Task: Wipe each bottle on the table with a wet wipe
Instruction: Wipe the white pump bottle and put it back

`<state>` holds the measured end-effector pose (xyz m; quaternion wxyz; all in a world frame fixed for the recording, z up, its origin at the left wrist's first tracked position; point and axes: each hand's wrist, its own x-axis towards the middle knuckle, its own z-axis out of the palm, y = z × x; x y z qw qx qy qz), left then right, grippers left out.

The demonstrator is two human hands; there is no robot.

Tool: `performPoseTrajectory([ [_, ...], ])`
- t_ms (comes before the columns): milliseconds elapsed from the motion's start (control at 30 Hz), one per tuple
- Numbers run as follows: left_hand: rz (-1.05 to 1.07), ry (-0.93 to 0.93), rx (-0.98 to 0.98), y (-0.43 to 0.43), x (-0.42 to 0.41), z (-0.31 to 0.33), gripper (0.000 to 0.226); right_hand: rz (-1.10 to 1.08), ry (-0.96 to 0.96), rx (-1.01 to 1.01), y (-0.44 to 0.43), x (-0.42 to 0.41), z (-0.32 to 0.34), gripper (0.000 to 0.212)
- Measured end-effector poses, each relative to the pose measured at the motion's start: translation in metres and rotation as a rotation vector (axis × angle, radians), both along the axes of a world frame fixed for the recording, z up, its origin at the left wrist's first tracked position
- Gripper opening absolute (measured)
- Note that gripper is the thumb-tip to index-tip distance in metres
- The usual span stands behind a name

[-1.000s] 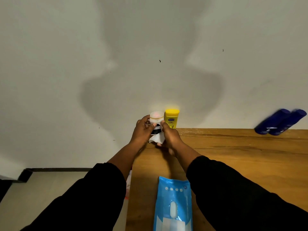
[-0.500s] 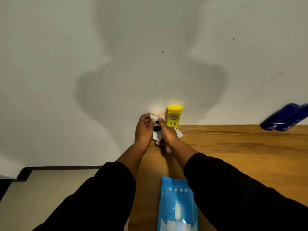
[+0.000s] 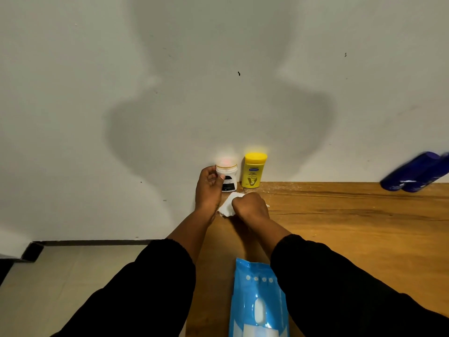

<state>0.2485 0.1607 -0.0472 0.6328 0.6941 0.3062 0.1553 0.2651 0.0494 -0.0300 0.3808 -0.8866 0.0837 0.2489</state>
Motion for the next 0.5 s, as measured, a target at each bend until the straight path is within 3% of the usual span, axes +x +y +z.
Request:
performPoseTrajectory([
  [67,0.000,-0.003,0.003,0.000,0.000,0.001,0.035,0.058,-0.047,-0.066,0.000,-0.001,-0.001,0.027],
  [167,-0.012,-0.003,0.028,0.000,0.000,0.002,0.035,0.067,-0.122,-0.097,0.000,-0.001,-0.005,0.034],
  [300,-0.019,0.015,0.054,-0.001,-0.001,0.003,0.036,0.085,-0.185,-0.002,0.005,0.005,-0.004,0.024],
  [500,0.012,0.029,0.051,-0.001,-0.003,-0.006,0.032,0.095,-0.171,0.109,0.014,0.004,-0.001,0.043],
])
